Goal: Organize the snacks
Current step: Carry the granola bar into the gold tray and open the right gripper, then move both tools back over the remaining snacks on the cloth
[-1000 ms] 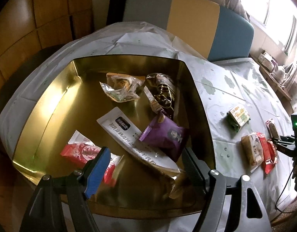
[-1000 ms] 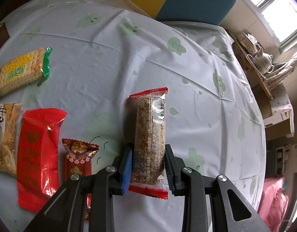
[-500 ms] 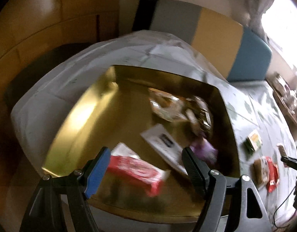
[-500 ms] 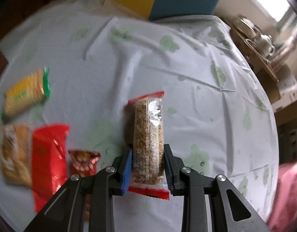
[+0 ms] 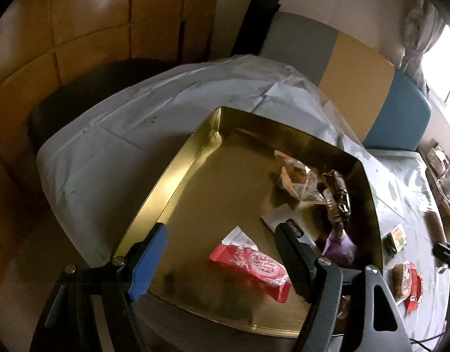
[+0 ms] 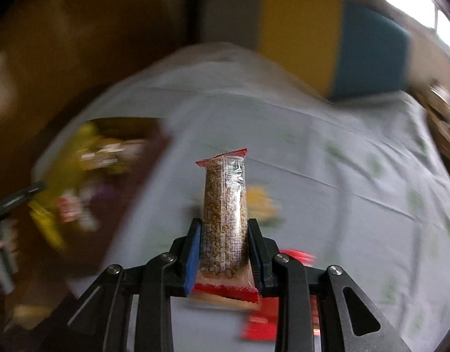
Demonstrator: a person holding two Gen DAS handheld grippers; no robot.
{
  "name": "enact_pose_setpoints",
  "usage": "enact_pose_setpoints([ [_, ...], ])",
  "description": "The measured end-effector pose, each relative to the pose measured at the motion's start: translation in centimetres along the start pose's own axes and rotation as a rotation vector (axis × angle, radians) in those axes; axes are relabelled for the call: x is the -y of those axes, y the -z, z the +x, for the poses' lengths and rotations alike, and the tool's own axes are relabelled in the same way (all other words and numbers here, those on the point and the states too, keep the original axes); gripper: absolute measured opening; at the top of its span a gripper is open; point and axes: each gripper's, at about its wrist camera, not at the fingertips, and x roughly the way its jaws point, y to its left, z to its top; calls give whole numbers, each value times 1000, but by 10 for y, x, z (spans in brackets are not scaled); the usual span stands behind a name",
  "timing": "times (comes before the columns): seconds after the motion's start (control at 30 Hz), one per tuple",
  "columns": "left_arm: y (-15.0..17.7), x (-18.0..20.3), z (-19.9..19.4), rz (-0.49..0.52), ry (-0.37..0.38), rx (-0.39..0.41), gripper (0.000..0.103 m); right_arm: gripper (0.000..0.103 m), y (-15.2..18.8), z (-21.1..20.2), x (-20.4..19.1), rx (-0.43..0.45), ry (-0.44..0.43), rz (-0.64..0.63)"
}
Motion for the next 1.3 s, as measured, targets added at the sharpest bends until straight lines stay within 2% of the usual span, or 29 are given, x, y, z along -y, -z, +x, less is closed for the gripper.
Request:
enact_pose_setpoints([
  [0.1, -1, 0, -1, -4, 2, 0, 76, 30, -10, 13, -54, 5, -118, -90],
  [0.2, -1, -2, -1, -11, 2, -3, 76, 30, -13, 26, -101, -3, -199, -158],
  [0.33, 1, -6, 0, -16, 2, -8, 76, 32, -12, 57, -144, -47, -276, -214],
  [0.47, 5, -7, 2, -3, -10, -8, 76, 32, -3, 87, -171, -107, -302, -236],
  [0.57, 7, -5, 3, 6, -14, -9, 76, 35, 6, 97, -177, -138, -307, -243],
  [0.73, 9, 4, 1, 30, 1, -7, 76, 38, 11, 85, -162, -116, -293, -222],
  [0.77, 9, 6, 0, 39, 3, -5, 76, 41, 13, 81, -160, -107, -300, -218],
  [0.83, 10, 10, -2, 57, 3, -2, 76, 60, 12, 71, -149, -86, -288, -192],
  [0.97, 10, 18, -5, 73, -2, 8, 76, 66, 13, 57, -138, -53, -262, -168],
  [1.03, 10, 22, -7, 85, -4, 13, 76, 78, 14, 48, -130, -31, -246, -161],
  [1.3, 16, 44, -11, 149, 22, 7, 76, 79, 23, 25, -83, 10, -122, -132],
])
